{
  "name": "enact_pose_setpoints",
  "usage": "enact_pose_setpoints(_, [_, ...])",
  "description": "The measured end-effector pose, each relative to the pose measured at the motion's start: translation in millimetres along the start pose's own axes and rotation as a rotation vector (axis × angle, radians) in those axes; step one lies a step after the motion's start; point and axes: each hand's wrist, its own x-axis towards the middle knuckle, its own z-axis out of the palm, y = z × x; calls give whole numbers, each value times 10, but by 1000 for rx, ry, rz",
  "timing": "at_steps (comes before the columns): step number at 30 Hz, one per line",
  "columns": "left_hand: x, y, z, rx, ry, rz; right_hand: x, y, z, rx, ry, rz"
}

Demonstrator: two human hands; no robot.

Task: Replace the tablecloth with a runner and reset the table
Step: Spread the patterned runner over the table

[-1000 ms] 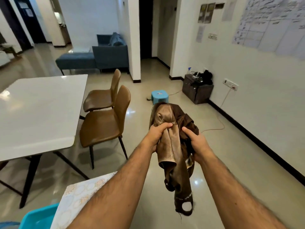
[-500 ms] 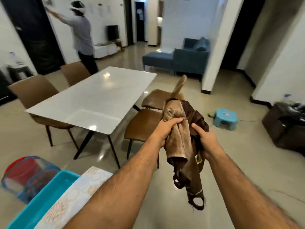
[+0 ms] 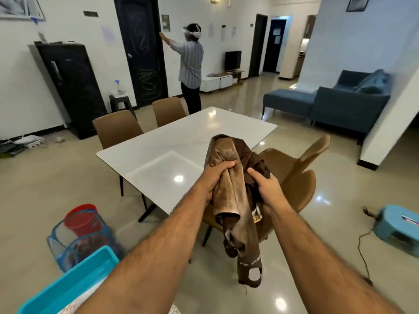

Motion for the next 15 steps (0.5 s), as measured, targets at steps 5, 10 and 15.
enact_pose_setpoints(5, [638,195,-38,-24,50,20,791,-104,96,-15,-38,49])
enact_pose_setpoints(10, [1233,370,-158,-14,123,51,1572,-192,207,-129,-151,29])
enact_pose_setpoints(15, [1813,480,-306,41,259,86,2371,-222,375,-227,-255,9])
